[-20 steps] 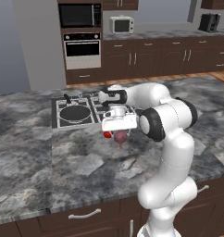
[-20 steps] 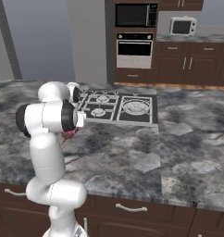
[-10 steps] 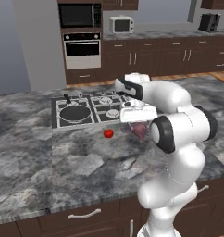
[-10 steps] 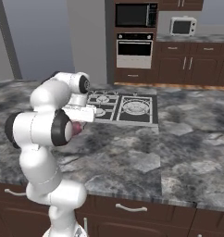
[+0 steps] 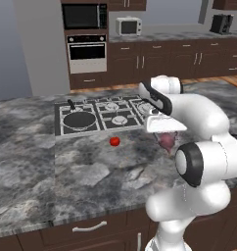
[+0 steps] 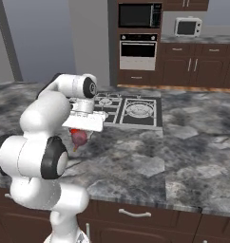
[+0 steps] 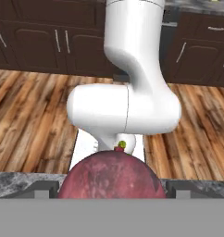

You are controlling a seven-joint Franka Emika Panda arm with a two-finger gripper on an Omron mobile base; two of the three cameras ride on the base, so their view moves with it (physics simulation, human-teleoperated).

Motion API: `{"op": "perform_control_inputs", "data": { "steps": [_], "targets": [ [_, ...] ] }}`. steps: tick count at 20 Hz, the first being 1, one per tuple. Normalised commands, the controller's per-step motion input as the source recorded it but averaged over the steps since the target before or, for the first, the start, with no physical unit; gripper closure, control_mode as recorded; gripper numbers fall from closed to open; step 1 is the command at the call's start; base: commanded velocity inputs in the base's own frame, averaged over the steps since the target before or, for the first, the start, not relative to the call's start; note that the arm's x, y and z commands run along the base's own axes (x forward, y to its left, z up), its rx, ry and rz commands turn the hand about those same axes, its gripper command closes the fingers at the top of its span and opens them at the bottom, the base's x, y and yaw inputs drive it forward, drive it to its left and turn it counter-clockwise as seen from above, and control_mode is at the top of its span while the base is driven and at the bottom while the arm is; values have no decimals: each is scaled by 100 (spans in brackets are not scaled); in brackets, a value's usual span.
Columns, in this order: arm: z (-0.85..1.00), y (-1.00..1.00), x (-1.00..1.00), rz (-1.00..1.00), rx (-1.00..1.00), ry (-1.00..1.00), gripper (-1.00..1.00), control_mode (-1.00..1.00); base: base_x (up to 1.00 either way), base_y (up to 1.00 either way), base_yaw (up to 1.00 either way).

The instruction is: Place the pan on the rear right burner on the stove. Then place the tomato and the onion in the pan and turn on the rear right burner.

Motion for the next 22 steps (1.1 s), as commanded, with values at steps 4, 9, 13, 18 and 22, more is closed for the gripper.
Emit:
{"op": "perform_control_inputs", "data": {
  "steps": [4, 9, 13, 18, 22],
  "targets": [
    [10, -17, -34, 4, 3, -3, 100, -100, 0, 0, 0],
    [0, -3, -22, 1, 2, -3, 100, -100, 0, 0, 0],
    [0, 0, -20, 1, 0, -2, 100, -100, 0, 0, 0],
    [0, 0, 0, 0, 0, 0, 100, -100, 0, 0, 0],
    [0, 0, 0, 0, 0, 0, 100, -100, 0, 0, 0]
  ]
}}
